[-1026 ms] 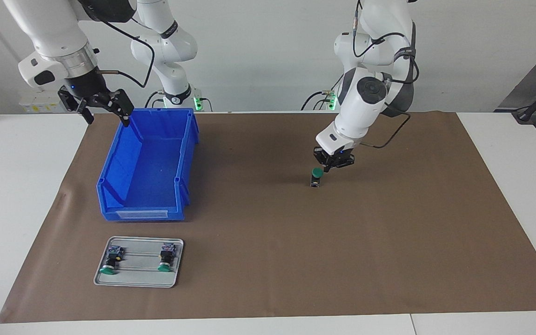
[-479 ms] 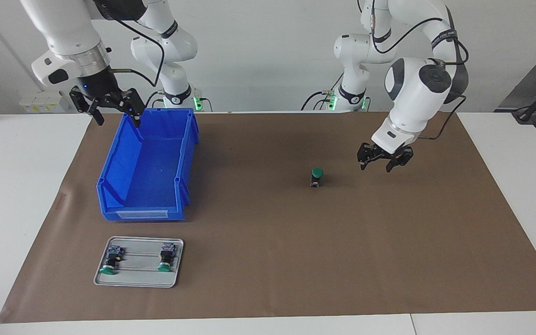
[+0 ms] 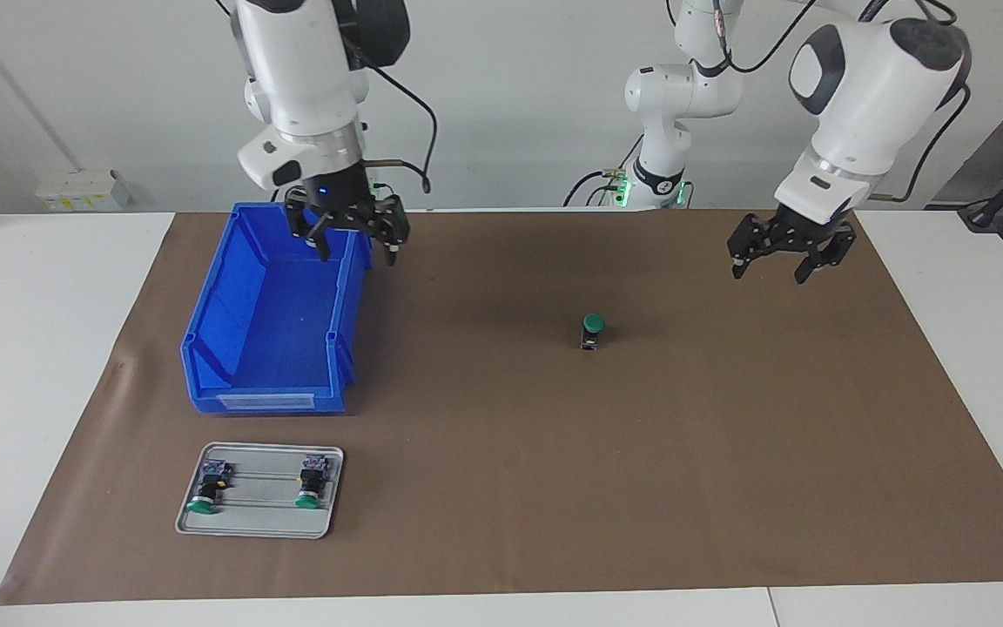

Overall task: Place and press button with both arms
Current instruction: 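Return the left gripper to rest while the right gripper reaches out, then grasp the green button on the table with the right gripper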

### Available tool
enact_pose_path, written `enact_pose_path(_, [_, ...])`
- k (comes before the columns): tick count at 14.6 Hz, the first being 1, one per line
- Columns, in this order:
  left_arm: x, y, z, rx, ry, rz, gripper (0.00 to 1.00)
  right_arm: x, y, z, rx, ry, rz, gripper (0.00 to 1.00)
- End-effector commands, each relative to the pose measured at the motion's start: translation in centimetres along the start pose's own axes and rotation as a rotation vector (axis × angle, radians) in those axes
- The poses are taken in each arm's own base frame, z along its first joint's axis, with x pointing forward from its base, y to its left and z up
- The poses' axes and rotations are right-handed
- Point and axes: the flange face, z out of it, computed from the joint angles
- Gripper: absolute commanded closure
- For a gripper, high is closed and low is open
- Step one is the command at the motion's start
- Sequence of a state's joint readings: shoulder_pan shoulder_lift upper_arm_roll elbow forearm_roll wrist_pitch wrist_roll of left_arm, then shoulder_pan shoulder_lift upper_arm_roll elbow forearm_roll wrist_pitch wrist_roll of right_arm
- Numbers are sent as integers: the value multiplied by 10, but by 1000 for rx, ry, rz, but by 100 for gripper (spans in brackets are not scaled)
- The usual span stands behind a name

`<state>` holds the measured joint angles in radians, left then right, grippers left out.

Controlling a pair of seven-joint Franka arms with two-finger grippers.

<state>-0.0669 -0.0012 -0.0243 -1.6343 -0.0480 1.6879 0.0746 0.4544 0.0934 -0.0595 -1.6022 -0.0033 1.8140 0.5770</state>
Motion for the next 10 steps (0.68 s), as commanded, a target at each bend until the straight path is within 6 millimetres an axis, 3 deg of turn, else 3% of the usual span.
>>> enact_pose_path(1, [9, -19, -29, 11, -39, 11, 0, -14, -80, 54, 27, 17, 75, 0])
enact_pose_path(3, [9, -17, -45, 9, -36, 11, 0, -24, -129, 86, 41, 20, 124, 0])
enact_pose_path(4, [7, -12, -51, 11, -20, 19, 0, -40, -154, 102, 30, 6, 111, 0])
enact_pose_path(5, [0, -7, -44, 10, -50, 25, 0, -59, -182, 114, 36, 1, 107, 0])
enact_pose_path(7, [-17, -2, -29, 9, -77, 30, 0, -72, -211, 144, 51, 19, 162, 0])
enact_pose_path(8, [-22, -2, -25, 12, -82, 35, 0, -90, -236, 165, 43, 14, 153, 0])
enact_pose_path(10, [-29, -3, -23, 37, -103, 38, 0, -105, -272, 203, 40, 36, 151, 0])
